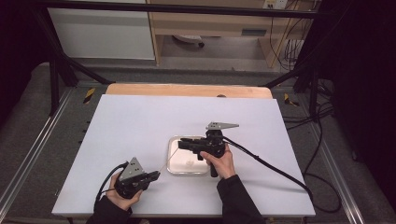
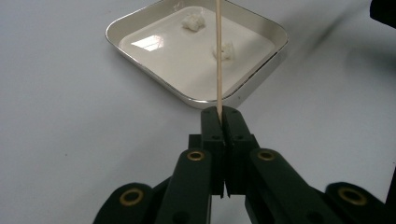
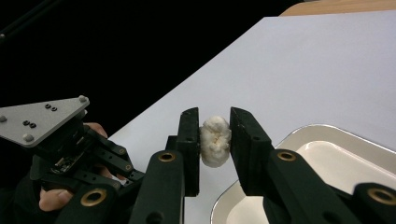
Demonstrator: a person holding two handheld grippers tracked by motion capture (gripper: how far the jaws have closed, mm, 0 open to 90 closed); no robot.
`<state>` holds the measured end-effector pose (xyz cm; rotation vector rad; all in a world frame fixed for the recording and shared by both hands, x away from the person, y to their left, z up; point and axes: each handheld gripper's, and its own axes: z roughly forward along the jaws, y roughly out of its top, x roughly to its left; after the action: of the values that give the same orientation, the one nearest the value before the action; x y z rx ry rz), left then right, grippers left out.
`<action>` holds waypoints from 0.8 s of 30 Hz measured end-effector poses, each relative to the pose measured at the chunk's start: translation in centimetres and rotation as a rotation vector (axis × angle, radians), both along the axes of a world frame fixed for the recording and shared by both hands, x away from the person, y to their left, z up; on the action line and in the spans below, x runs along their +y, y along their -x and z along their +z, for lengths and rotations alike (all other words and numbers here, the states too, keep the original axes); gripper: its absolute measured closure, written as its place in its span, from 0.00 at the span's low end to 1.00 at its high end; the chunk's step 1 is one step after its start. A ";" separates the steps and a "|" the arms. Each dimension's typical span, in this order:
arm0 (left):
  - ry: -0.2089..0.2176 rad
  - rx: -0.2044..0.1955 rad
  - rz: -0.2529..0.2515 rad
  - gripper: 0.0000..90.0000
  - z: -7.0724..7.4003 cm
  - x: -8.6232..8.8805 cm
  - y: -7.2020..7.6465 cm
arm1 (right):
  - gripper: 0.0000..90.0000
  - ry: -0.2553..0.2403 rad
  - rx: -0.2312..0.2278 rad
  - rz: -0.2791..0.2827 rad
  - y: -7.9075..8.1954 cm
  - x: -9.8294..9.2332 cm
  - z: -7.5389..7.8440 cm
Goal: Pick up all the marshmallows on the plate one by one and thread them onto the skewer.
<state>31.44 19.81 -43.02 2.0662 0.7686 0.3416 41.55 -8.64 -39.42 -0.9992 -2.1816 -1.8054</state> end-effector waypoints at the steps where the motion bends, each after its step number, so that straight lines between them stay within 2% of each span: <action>1: -0.001 -0.001 -0.001 0.98 0.0 0.0 0.0 | 0.84 -0.003 0.002 0.003 0.0 0.0 0.0; 7: -0.003 0.001 -0.005 0.99 -0.1 -0.2 0.0 | 0.86 -0.031 -0.006 0.032 0.3 0.0 0.2; 17: 0.003 -0.040 -0.010 0.99 0.2 -0.3 0.5 | 0.87 -0.086 -0.003 0.054 0.5 0.0 0.2; 24: 0.004 -0.045 -0.009 0.99 0.2 -0.4 0.6 | 0.88 -0.085 0.000 0.064 0.7 0.1 0.1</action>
<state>30.88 19.41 -42.85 2.0510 0.7324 0.3804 40.89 -8.57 -39.32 -0.9011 -2.0922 -1.8518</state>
